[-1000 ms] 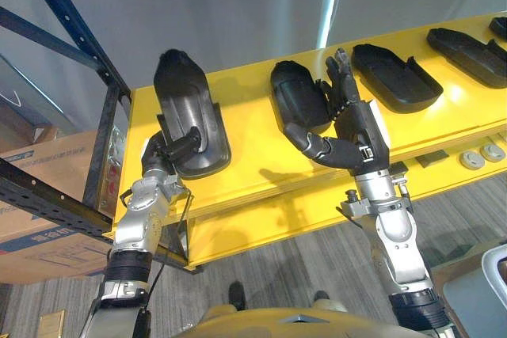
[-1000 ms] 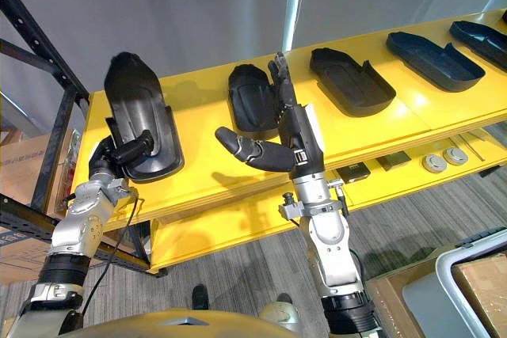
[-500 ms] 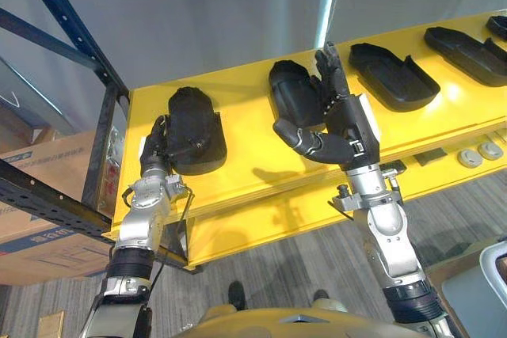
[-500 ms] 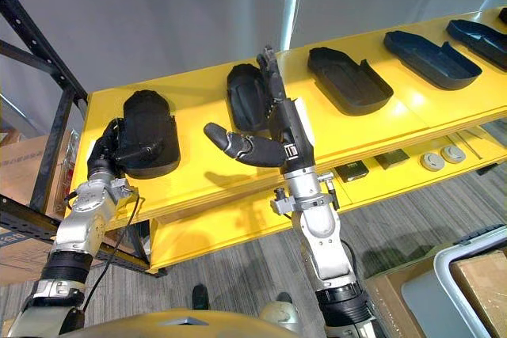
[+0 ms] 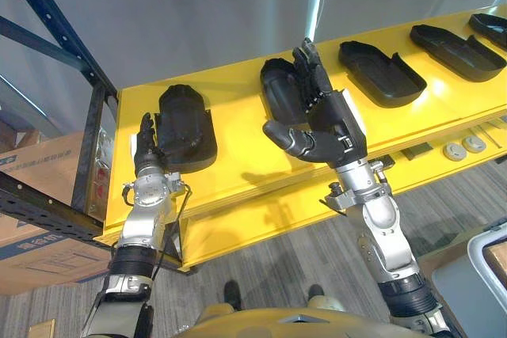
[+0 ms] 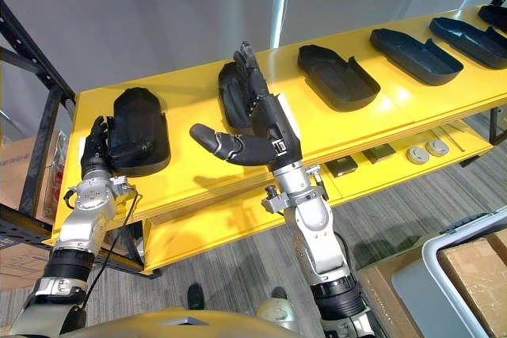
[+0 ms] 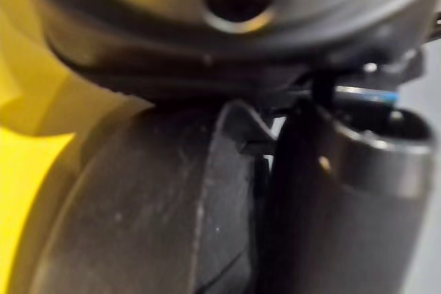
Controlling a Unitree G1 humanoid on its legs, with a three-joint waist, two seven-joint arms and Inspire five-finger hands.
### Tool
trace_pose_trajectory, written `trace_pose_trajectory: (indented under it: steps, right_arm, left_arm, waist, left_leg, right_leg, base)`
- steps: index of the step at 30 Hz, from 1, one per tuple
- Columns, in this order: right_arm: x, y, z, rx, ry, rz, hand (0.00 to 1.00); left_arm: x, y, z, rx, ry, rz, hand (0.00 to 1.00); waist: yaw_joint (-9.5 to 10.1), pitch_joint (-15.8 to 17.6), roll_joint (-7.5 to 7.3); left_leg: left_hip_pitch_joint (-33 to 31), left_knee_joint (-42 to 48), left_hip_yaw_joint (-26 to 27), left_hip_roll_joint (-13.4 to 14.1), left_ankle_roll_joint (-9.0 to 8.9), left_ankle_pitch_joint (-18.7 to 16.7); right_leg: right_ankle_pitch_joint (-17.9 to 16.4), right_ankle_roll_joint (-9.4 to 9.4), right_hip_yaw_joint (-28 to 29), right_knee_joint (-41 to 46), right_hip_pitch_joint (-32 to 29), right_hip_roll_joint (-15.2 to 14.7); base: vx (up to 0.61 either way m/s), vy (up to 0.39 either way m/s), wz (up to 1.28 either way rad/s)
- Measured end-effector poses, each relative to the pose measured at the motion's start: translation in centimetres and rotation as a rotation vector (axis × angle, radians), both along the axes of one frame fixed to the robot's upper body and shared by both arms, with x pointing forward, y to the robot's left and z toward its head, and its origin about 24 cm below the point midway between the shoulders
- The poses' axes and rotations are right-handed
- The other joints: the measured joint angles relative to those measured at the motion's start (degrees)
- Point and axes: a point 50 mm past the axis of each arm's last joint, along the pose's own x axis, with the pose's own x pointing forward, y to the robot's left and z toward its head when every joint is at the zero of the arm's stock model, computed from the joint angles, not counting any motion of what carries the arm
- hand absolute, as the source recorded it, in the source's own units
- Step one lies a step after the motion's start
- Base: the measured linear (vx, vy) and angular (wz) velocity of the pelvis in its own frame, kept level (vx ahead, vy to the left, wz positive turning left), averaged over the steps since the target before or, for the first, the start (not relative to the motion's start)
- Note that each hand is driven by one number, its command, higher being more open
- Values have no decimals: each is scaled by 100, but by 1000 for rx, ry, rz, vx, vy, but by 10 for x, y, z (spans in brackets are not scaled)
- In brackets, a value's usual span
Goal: Walk over and take three plastic housings, then place them on the shelf
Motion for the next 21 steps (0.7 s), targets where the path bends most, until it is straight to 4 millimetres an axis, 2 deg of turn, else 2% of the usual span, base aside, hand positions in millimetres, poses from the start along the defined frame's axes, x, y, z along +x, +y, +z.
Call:
trace_pose_trajectory:
  steps: [2,5,9,11,13,15,16,21]
  right_arm:
    - [3,3,6,2,-16,5,100]
    - [7,10,12,-3,-24,27,100]
    - [10,34,12,62,55,163,100]
    - [15,47,7,93,105,190,100]
    - [25,64,-5,115,202,178,100]
    - [29,69,-16,132,264,148,100]
    - [32,72,-28,133,328,115,100]
    - [38,71,-51,126,457,-6,100]
  left_arm:
    - [-4,-1,7,40,-32,0,100]
    - [-9,1,28,77,-127,25,100]
    - [-17,-2,61,218,-283,91,100]
    - [-20,-7,72,221,-361,110,100]
    - [-23,-11,81,240,-442,144,100]
    - [-26,-17,87,209,-505,154,100]
    - [-33,-26,91,179,-560,148,100]
    - [-50,-42,90,242,-608,67,100]
  waist:
    - [18,0,0]
    - [45,0,0]
    - [146,1,3]
    - [176,1,3]
    - [240,1,3]
    - [285,-1,1]
    - [355,-2,-1]
    - [488,-8,-11]
  left_leg:
    - [-4,1,-15,-3,-2,-1]
    - [13,2,-87,-13,14,13]
    - [131,0,-171,-17,-5,-2]
    - [134,-1,-246,-14,-17,-10]
    - [134,-2,-294,-7,11,-19]
    - [75,-2,-339,-5,18,-1]
    - [48,-2,-379,-10,16,12]
    - [27,-2,-548,-20,8,72]
  right_leg:
    - [0,-1,-15,0,7,1]
    - [-2,-5,-98,4,67,0]
    - [-38,-45,-189,-6,239,2]
    - [-54,-60,-282,-8,290,7]
    - [-71,-79,-356,-25,331,23]
    - [-84,-105,-427,-76,343,28]
    - [-77,-100,-467,-104,354,30]
    - [-53,-70,-670,-164,466,22]
  base:
    - [5,0,4]
    - [11,0,12]
    - [5,-2,9]
    - [-33,-3,19]
    - [-32,-3,12]
    - [-24,-5,21]
    - [-11,-3,22]
    - [20,-14,21]
